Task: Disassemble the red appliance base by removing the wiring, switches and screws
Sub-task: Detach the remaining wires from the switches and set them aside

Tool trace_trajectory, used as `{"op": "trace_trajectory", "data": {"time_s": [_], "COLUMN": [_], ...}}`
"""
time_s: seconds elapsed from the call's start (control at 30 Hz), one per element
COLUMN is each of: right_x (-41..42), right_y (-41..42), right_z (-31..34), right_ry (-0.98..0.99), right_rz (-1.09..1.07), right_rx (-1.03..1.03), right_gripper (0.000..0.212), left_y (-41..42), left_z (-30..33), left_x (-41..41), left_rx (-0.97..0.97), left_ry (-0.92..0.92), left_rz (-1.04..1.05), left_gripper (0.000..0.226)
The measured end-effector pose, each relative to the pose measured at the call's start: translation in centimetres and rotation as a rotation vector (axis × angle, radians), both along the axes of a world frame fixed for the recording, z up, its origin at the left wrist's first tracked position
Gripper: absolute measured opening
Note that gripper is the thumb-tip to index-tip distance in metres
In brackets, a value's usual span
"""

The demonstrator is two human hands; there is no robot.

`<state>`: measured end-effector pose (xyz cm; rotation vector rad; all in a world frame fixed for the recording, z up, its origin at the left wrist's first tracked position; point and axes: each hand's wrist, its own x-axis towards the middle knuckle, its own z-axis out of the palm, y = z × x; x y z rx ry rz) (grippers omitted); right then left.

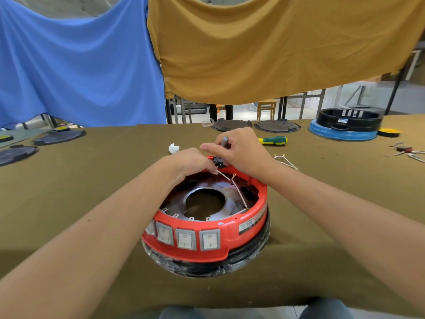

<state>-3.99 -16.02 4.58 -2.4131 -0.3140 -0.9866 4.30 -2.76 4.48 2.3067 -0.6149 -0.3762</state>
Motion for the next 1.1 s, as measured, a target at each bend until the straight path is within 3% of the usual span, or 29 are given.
{"op": "trace_trajectory", "data": {"time_s": [0.13,0.33,0.7,0.97,1.1], "right_x": [0.1,-0.1,0.1,0.9,0.8], "right_y": [0.3,0.1,0.2,-1.0,-0.8], "right_z": [0.1,0.0,0.2,-0.3,-0.3], "right_ry": [0.053,-0.009,0.029,0.153,0.152], "right_rz": [-0.002,-0.080,-0.070,-0.004,-0.031], "right_rx": [-0.015,0.148,-0.002,0.353,0.357], "right_gripper": [0.045,0.046,0.051,0.048,0.047], "left_y": [0.0,0.2,0.2,0.3,0.3], "left_z": [0.1,0.4,0.3,0.3,0.3], "left_x": [-0.2,-0.5,-0.4,-0.4,-0.4], "left_rx": [-0.006,0.029,0.037,0.041,0.044], "left_ry": [0.016,0.004,0.005,0.015,0.033], "left_rz": [-0.015,0.044,0.046,0.039,0.033], "left_gripper": [0.028,0.026,0.027,0.028,0.031]}}
